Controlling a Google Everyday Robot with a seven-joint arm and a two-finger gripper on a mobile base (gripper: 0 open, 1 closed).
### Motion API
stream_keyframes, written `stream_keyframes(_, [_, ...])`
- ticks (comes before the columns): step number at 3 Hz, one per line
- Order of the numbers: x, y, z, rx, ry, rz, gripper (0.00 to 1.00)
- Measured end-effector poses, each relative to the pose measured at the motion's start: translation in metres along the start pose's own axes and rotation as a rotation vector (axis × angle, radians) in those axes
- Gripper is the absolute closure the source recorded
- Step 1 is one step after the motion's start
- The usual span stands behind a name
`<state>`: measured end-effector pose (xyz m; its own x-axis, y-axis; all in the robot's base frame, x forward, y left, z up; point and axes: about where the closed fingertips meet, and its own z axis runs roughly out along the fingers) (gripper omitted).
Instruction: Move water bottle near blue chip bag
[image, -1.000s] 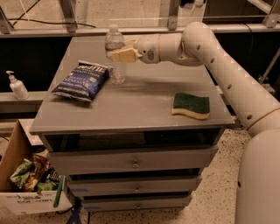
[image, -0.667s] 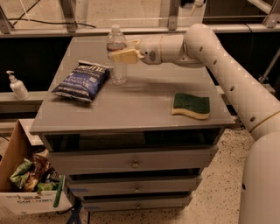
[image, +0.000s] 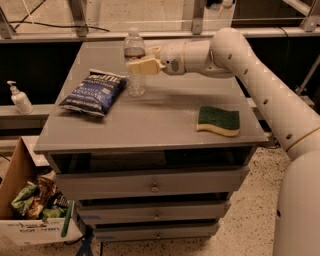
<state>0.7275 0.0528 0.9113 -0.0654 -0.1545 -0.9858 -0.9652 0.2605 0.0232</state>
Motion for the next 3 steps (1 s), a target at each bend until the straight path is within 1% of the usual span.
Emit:
stream_keyframes(1, [0.0011, 0.0055, 0.0014, -0.006, 0.006, 0.002, 0.0])
stream_keyframes(3, [0.0019, 0.0046, -0.0009, 0.002, 0.01, 0.003, 0.0])
